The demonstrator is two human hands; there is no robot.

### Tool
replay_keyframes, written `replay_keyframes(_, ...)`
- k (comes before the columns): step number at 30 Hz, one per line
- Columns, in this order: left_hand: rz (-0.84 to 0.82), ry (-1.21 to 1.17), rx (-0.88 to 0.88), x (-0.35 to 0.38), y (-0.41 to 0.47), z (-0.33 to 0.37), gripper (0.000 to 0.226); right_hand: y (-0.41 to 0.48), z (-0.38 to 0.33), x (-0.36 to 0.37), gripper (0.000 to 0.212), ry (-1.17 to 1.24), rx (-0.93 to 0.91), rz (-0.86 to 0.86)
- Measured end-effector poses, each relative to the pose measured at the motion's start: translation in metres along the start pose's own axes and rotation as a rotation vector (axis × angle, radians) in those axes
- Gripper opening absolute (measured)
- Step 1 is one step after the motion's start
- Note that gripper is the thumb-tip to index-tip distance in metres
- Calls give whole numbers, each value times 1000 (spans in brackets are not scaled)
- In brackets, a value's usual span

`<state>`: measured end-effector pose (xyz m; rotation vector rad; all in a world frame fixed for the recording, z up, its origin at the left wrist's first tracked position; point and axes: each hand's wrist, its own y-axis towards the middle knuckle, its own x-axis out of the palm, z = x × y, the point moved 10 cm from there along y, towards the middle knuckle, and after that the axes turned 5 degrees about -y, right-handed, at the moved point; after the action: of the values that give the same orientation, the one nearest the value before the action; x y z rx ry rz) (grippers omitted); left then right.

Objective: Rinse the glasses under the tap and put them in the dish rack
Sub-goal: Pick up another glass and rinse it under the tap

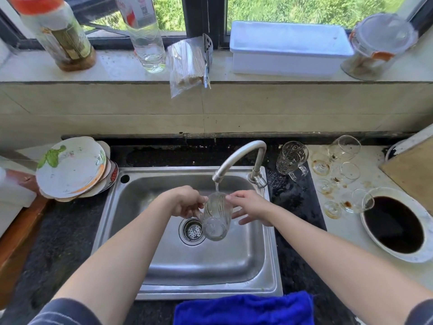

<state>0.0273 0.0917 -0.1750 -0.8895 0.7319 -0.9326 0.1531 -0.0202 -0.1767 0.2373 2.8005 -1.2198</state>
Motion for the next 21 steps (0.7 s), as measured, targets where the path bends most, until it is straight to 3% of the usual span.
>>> replay_keyframes(3, -63, -31, 4, 1, 2, -4, 27, -3, 2, 6, 31, 109, 49, -103)
replay_keyframes(5, -100, -77, 74, 2, 2, -1, 24, -7, -11, 1, 23, 86, -20, -93)
replay_keyframes(8, -115, -307, 177, 1, 6, 2, 21, -14, -49, -12, 25, -419, -274, 134)
replay_keyframes(11, 23, -498, 154, -15, 18, -2, 24, -29, -85, -4, 25, -891, -544, 301)
replay_keyframes(14, -2, -600, 67, -10, 17, -2, 27, -45, -104, 2, 20, -941, -746, 324)
replay_keyframes(17, -44, -654, 78, -2, 13, 10, 22, -40, -101, 4, 14, -1033, -768, 328)
replay_keyframes(21, 93, -813, 188, -5, 17, 18, 41, -42, -89, 3, 11, -1286, -796, 610)
